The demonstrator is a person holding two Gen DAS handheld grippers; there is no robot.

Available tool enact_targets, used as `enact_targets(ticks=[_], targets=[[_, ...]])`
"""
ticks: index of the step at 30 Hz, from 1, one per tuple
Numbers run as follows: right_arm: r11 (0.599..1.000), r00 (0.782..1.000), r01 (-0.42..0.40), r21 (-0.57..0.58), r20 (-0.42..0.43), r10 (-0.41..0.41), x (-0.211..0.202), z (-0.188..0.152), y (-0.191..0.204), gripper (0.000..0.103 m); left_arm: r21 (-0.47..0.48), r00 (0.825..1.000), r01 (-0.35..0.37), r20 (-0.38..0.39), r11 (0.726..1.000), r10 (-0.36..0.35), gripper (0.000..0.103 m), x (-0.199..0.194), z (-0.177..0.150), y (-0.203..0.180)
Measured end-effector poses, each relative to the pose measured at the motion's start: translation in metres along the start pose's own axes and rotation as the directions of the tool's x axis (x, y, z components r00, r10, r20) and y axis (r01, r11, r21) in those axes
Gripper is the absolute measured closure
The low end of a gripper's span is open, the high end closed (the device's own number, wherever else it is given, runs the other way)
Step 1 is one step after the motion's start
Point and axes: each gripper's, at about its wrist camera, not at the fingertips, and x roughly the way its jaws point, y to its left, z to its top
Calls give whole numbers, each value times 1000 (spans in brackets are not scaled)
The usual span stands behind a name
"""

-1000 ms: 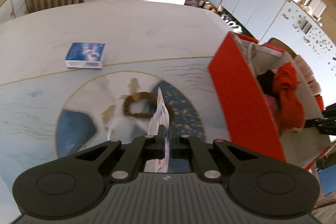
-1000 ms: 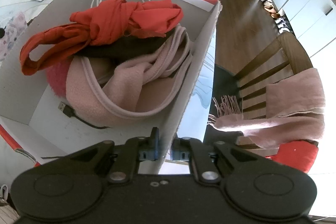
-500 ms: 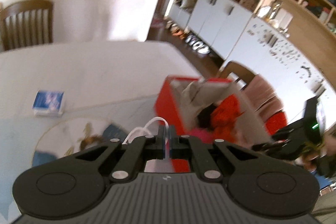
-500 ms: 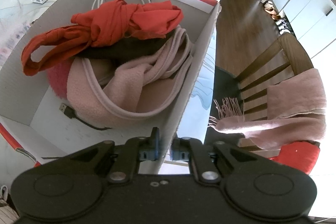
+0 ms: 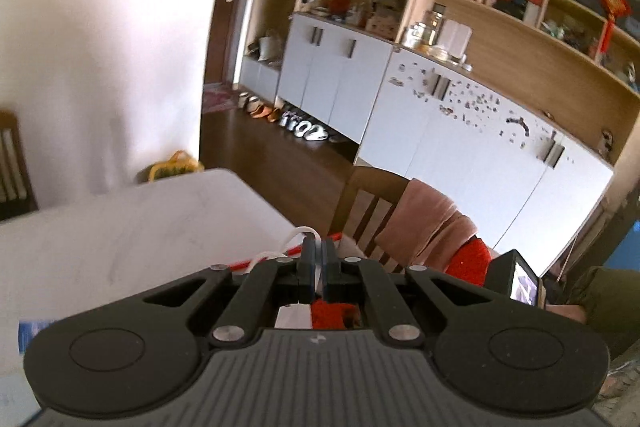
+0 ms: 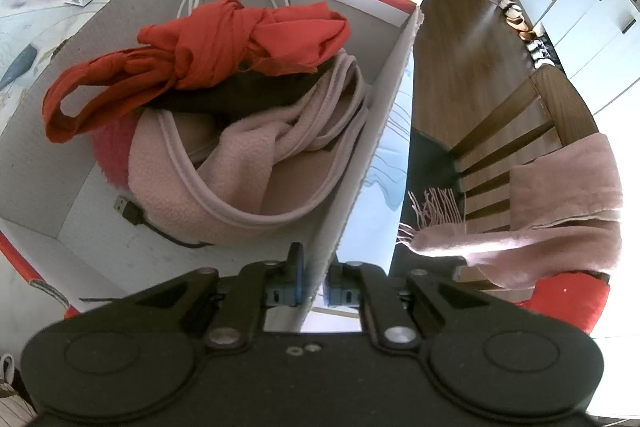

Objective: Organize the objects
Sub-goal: 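Carry the white printed bag into the box and release it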

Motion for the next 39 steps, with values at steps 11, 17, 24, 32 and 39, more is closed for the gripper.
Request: enact_targets(ticks=[11,17,24,32,39], targets=[[1000,1000,-5,1,4,5,1,0,-1,95,30,994,1,-107,1000,2,101,71,-7,-5],[1000,1000,-8,3,6,8,0,-1,-1,95,17,982,-24,-186,1000,27,101,94,-28,3],[1000,1000,-6,1,4,6,1,-1,-1,95,26,965,-28,-260,999,33,101,103,-52,3],[1000,1000,-2,-2,1,2,1,-1,0,95,9,962,-12,-274,1000,14,101,91,-64,3],[1000,1000,-2,-3,-1,2,1,-1,0,95,9,965,-32,-259,999,33,101,71,-67,3]])
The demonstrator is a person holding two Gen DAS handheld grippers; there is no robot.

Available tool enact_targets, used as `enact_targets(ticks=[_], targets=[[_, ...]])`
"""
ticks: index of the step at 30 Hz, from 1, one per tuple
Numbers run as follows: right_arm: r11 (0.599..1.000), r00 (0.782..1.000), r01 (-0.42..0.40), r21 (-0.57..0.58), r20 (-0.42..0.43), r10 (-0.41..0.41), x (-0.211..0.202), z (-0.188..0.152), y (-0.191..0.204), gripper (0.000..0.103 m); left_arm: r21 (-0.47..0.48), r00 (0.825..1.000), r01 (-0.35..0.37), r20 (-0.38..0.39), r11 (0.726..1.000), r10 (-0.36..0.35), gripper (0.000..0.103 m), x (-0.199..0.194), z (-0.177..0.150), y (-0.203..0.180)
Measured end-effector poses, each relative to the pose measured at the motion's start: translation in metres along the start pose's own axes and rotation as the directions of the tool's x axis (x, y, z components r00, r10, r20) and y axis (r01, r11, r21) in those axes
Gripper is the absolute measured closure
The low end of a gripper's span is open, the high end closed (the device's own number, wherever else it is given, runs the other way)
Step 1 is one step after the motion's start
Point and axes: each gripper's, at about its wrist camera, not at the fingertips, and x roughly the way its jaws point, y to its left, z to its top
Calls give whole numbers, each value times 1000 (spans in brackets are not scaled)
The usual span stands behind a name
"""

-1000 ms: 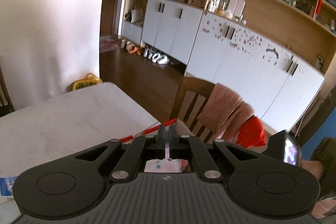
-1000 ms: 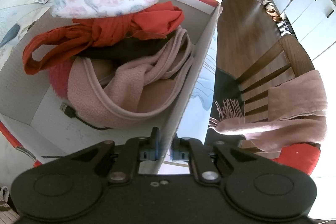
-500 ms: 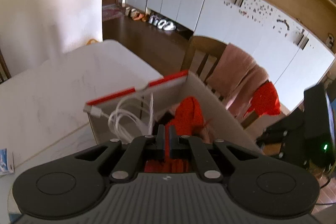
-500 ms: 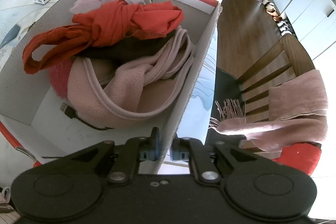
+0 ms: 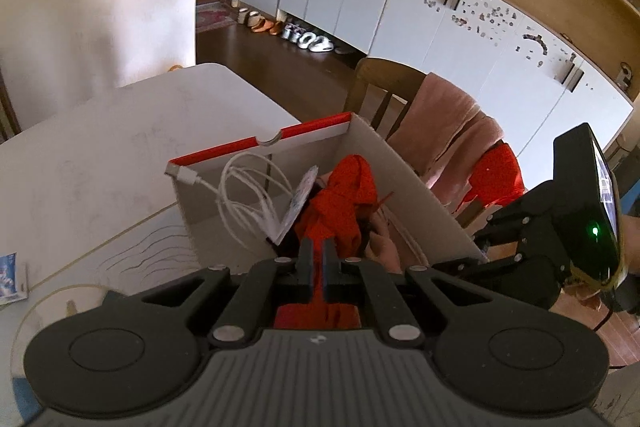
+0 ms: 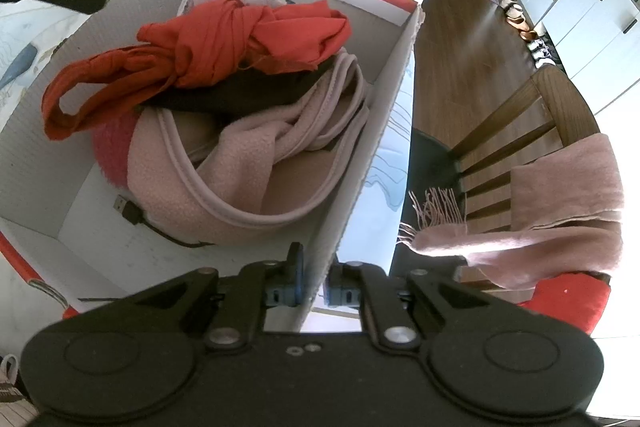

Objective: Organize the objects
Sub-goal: 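Move the left gripper back over the brown beaded bracelet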

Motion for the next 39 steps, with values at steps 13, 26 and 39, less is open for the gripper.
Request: enact_targets(ticks=[13,26,39], targets=[[1000,1000,8,-10,-14,-8,1,2,2,94,-46,994,-84,73,995,87,33,-37,-26,17],[1000,1000,9,-15,-25,-10,2,4,2,94,-186,970,-229,35,956,239,19,-55,-66,85],[1000,999,22,-18,-37,-23,2,5,5,93,-187,945,-327,-72,926,319,0,-7,-106,124]])
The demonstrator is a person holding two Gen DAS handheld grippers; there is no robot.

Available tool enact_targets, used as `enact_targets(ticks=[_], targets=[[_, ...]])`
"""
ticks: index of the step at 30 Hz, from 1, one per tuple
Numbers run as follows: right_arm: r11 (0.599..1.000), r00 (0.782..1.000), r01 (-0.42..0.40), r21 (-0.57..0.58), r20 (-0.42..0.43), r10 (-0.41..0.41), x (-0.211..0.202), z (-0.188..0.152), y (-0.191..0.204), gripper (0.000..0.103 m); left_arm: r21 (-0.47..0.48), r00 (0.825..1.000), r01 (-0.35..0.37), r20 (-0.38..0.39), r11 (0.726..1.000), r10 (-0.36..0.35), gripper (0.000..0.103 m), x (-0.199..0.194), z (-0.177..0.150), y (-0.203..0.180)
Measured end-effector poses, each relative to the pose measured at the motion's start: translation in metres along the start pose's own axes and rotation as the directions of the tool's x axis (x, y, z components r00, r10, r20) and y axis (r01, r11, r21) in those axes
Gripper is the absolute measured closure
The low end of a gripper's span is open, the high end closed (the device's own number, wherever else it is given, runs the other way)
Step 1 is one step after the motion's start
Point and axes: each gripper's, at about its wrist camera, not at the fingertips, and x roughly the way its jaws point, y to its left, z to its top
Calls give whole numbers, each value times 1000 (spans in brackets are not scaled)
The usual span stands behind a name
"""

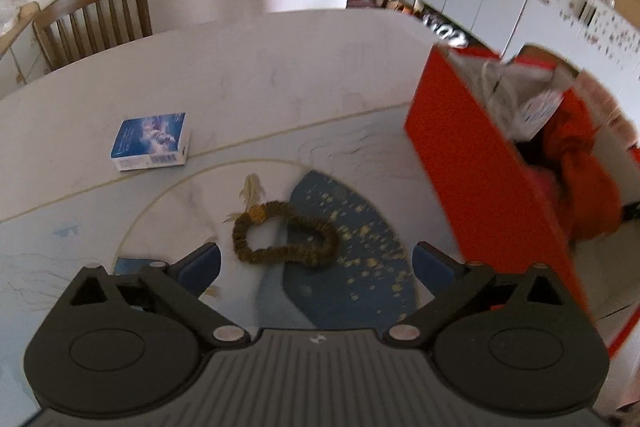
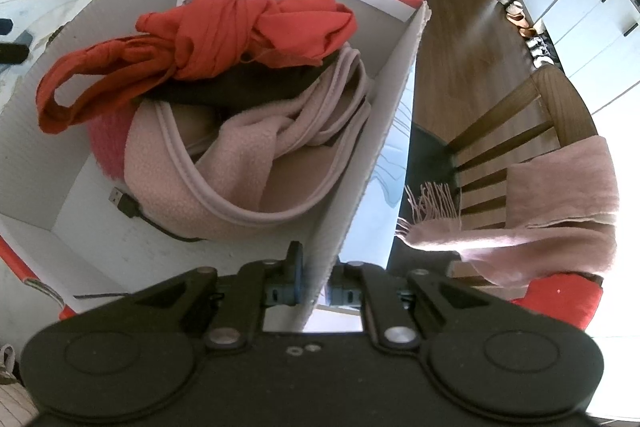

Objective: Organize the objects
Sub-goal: 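Move the left gripper back over the brown beaded bracelet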

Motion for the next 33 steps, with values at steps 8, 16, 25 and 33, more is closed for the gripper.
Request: enact_targets(ticks=[8,16,25,33], targets=[[1000,1000,6,6,-2,-6,-1,0,0,93,-64,997,-50,-64,997,46,0,32,-1,18],[1000,1000,9,10,-3,-9,-1,0,1,93,-120,993,-101,-70,988,93,1,42,5,40],[1000,1000,11,10,-3,-11,-1,0,1,93,-79,986,-158,-72,984,153,11,54,15,41],[1000,1000,10,11,-4,-10,-2,0,0,93,-37,980,-167,-115,985,162,29,69,22,39]])
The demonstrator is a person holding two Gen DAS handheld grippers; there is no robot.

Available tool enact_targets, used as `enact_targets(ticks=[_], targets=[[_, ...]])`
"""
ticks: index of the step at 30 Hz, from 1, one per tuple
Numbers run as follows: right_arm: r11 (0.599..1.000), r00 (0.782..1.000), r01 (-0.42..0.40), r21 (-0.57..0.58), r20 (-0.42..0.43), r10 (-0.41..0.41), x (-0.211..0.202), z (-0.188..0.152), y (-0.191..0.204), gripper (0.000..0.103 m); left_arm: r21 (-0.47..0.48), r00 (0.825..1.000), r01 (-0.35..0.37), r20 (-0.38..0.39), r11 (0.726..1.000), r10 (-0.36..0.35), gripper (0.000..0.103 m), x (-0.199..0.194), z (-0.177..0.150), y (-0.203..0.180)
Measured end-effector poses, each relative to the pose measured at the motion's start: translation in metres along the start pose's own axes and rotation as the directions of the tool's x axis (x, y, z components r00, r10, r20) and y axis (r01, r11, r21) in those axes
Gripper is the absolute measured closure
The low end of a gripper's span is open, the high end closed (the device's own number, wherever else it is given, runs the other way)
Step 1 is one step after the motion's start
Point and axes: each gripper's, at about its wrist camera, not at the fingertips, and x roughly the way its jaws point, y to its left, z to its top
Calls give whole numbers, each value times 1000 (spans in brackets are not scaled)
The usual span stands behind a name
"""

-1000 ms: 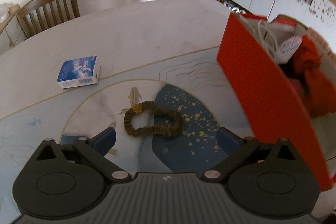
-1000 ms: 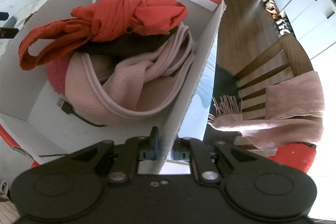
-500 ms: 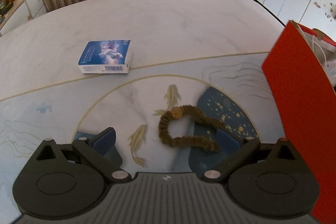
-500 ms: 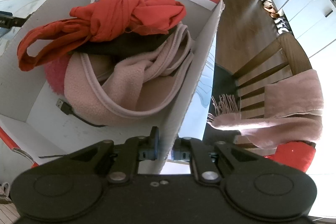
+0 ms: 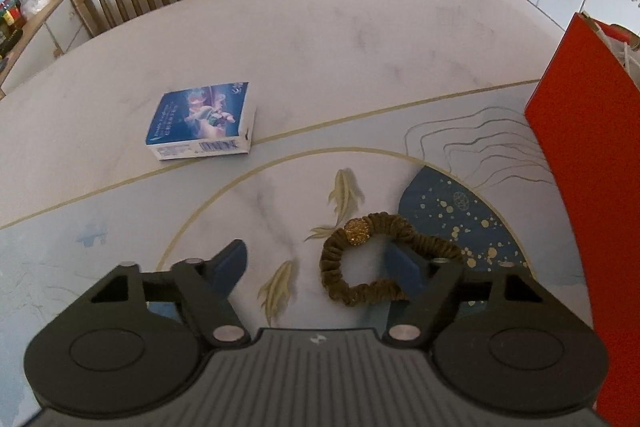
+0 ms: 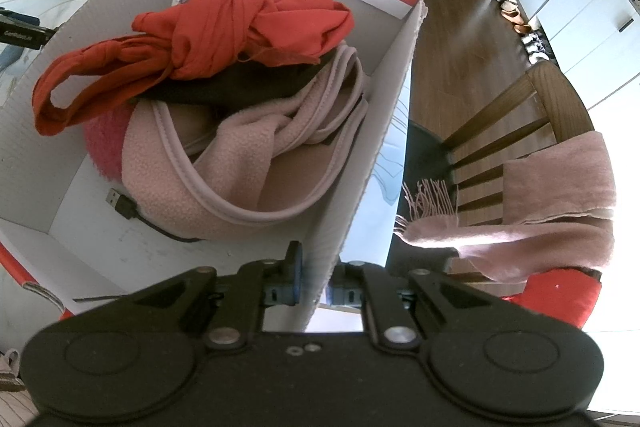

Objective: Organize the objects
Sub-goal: 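Move the left gripper back over the brown beaded bracelet, then close the left gripper on the brown beaded bracelet, then carry the brown bracelet into the box and open the left gripper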

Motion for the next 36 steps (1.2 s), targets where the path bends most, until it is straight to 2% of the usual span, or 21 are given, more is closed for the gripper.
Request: enact_targets(ticks=[3,7,10,12,14,17,27,36], targets=[[1000,1000,2,-1,-1,-2,0,0,1,93,7,1000,4,1,1000,-4,32,2,4,-1],[1000,1000,0,1,-1,0,1,0,1,93,21,999,33,3,999,-33,51,2,7,-5],[1000,1000,1,1,-1,-1,1,0,1,93,37,998,71,0,997,-71,71,0,8,-9],[1000,1000,1,0,-2,-1,1,0,1,93,47,997,80,-2,996,-80,74,-1,7,-11],[1000,1000,1,1,-1,-1,1,0,1,93,52,996,94,-3,994,-94,86,-3,6,-11],[1000,1000,1,1,-1,-1,0,0,1,93,57,995,99,-6,993,-99,95,-6,3,-10],[1000,1000,4,-2,1,-4,1,-1,1,93,21,985,161,66,987,-162,96,-43,-13,-9],[1000,1000,5,-8,3,-5,2,-1,2,93,52,952,257,162,965,-262,96,-102,-11,-20]])
